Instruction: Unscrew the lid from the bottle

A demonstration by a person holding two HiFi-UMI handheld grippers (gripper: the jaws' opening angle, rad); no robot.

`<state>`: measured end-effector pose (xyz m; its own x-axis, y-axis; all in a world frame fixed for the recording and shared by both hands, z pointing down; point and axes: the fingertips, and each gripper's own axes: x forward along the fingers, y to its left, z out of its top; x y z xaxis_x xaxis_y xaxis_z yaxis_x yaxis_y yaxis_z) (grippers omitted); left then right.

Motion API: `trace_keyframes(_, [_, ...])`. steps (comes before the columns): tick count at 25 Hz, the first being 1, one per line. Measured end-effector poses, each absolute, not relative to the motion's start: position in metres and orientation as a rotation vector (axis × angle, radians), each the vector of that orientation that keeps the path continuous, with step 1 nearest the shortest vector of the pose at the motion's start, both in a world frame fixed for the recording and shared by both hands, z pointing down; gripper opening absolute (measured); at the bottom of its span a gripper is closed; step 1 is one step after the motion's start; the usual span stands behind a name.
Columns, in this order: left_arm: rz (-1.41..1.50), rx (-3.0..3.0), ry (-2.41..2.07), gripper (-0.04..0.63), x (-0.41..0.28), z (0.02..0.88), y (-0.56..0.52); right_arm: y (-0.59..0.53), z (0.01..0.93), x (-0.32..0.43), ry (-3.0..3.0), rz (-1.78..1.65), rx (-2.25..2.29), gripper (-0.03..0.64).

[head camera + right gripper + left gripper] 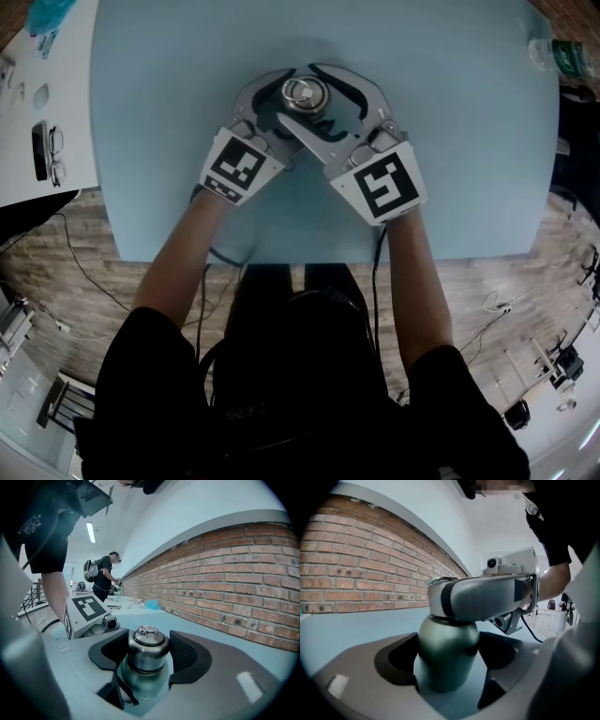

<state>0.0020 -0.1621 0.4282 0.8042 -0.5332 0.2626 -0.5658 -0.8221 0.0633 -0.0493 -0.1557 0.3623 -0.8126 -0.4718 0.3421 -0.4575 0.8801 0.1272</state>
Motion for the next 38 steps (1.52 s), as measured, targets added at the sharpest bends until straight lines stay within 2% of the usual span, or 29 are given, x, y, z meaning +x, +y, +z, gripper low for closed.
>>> trace_keyframes(7, [0.351,2.843,-0.904,0.414,0.001,0.427,-0.161,-0.154,0.362,-0.049,-2.682,-0.052,0.687,0.298])
trace_keyframes(38, [0.269,2.67,-1.213,0.411,-0.013,0.426,-0.161,-0.152,0.357,-0.041,-2.618,0.027,0.916,0.299])
